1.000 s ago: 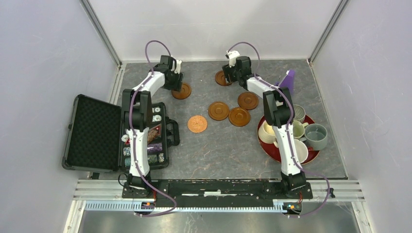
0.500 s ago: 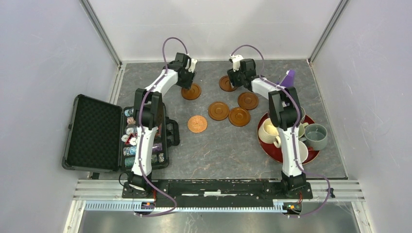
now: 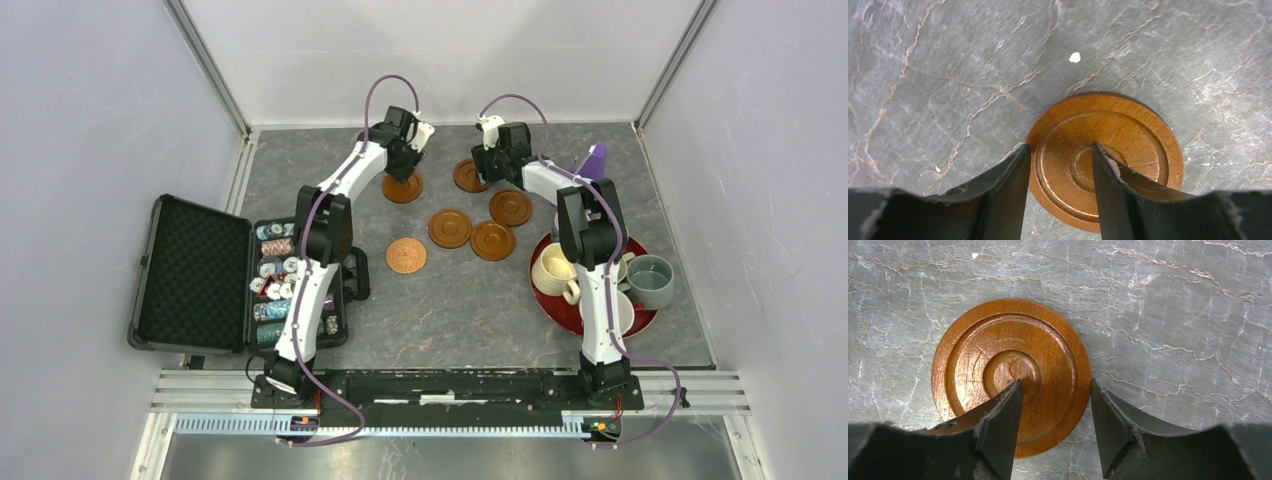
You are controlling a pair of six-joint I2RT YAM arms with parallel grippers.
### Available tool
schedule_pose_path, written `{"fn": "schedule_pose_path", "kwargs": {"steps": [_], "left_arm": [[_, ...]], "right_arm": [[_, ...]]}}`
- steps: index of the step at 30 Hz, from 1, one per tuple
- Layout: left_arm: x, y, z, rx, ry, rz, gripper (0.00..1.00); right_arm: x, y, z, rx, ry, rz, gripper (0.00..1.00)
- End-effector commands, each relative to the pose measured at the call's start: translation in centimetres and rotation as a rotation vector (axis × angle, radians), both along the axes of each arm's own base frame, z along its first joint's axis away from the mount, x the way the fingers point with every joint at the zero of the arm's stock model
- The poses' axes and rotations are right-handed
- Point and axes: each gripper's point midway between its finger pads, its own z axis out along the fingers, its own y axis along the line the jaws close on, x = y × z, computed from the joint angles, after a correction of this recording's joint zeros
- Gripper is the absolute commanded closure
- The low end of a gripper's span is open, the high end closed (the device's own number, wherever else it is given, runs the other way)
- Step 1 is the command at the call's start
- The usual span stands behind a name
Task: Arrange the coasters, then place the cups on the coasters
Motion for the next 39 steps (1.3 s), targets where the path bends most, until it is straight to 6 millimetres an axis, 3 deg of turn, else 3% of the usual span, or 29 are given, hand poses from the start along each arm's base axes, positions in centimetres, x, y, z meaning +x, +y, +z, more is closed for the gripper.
{"fn": "schedule_pose_path", "kwargs": {"steps": [1, 8, 14, 21, 29, 34, 39], "left_arm": [[1.1, -2.0, 0.1, 0.06, -0.066, -0.122, 0.43], [3.1, -3.3, -0.8, 0.06, -0.127, -0.13, 0.41], [5.1, -5.6, 0.4, -0.03, -0.223, -0.133, 0.39], [5.5, -6.3, 0.5, -0.037, -0.25, -0.147, 0.38], [5.9, -6.7, 1.7, -0.067, -0.275, -0.132, 0.37], [6.4, -7.1, 5.5, -0.111, -0.339, -0.122, 0.35], [6.2, -7.9, 11.1, -0.2, -0.405, -0.115, 0.31]], "right_arm": [[-2.5, -1.6, -2.2, -0.052, 0.112, 0.0, 0.43], [-0.9, -1.5, -2.2, -0.047, 0.085, -0.023, 0.44], [0.0, -1.4, -2.5, -0.034, 0.078, -0.05, 0.44], [2.0, -2.8, -2.5, -0.076, 0.031, -0.139, 0.45], [3.1, -1.5, -1.6, -0.021, 0.001, -0.1, 0.46], [3.5, -0.5, 1.6, 0.021, -0.058, -0.044, 0.4], [4.4, 0.2, 7.7, 0.066, -0.18, -0.009, 0.35]]}}
